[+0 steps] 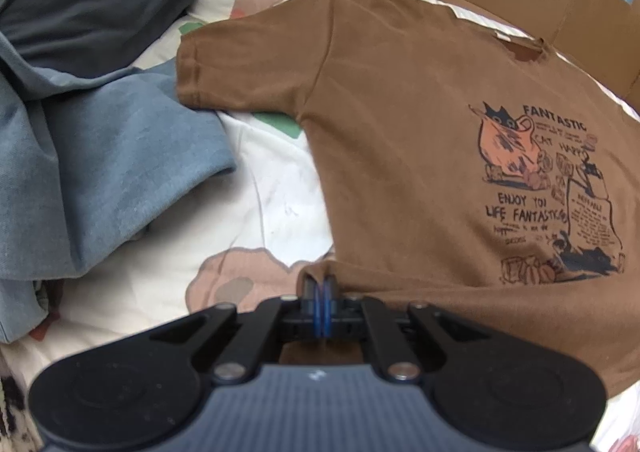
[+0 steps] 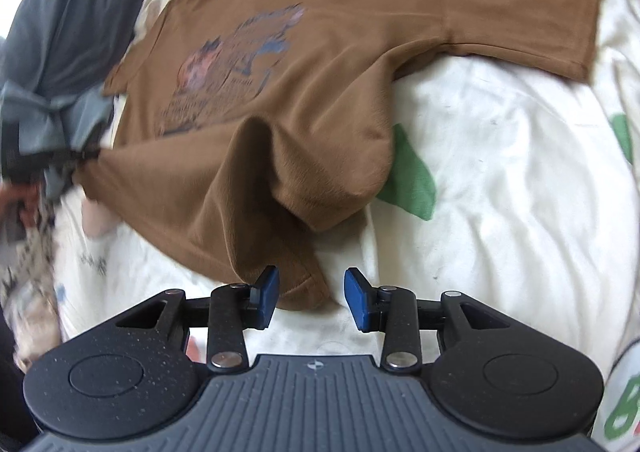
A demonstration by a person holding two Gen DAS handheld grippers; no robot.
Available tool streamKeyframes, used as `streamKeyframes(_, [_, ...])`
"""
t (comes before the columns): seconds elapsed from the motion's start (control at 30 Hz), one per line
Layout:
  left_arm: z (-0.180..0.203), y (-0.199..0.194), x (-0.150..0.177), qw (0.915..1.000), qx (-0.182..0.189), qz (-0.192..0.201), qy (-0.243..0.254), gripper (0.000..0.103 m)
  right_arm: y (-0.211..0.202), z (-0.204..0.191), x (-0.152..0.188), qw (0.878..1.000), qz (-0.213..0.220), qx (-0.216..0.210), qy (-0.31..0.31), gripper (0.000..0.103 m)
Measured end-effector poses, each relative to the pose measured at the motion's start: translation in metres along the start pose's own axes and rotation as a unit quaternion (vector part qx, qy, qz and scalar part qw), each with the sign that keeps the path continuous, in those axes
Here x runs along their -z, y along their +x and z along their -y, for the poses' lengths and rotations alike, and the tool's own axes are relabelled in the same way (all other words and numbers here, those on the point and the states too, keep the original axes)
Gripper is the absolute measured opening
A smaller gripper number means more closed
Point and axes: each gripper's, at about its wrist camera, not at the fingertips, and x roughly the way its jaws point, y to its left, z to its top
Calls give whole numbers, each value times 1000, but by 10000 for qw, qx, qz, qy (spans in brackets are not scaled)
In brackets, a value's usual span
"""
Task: Fold clothes
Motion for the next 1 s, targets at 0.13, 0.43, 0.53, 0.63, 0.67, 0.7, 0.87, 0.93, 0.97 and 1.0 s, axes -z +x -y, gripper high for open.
streamKeyframes(0.13, [1, 0, 0, 10000, -9, -25, 38, 2, 14, -4, 3, 9992, -153, 7, -373, 43])
streamKeyframes(0.43, [3, 5, 3, 10000, 2, -75, 45, 2, 30, -12, 2, 9951, -291, -44, -945, 43])
streamKeyframes(0.53, [4, 5, 4, 10000, 1, -80, 59, 2, 34, -15, -1, 9926, -312, -27, -1169, 42])
streamKeyframes(0.63, [6, 5, 4, 9999, -3, -83, 77, 2, 36, -21, -3, 9898, -322, -35, -1386, 41])
streamKeyframes(0.67, [6, 5, 4, 9999, -3, -81, 81, 2, 35, -22, -3, 9892, -323, -16, -1432, 41])
streamKeyframes(0.7, [7, 4, 5, 9999, -4, -78, 84, 2, 35, -24, -3, 9885, -324, 4, -1476, 41])
streamKeyframes(0.87, [8, 3, 5, 9999, 2, -70, 108, 3, 30, -33, -1, 9850, -295, 98, -1697, 41])
streamKeyframes(0.93, [8, 3, 6, 9999, 6, -69, 100, 3, 27, -36, 0, 9834, -281, 136, -1786, 41])
streamKeyframes(0.97, [6, 4, 5, 9999, 16, -77, 117, 3, 25, -36, 0, 9832, -267, 146, -1799, 41])
streamKeyframes(1.0, [3, 4, 4, 9999, 28, -87, 139, 3, 23, -36, 0, 9830, -253, 156, -1811, 40])
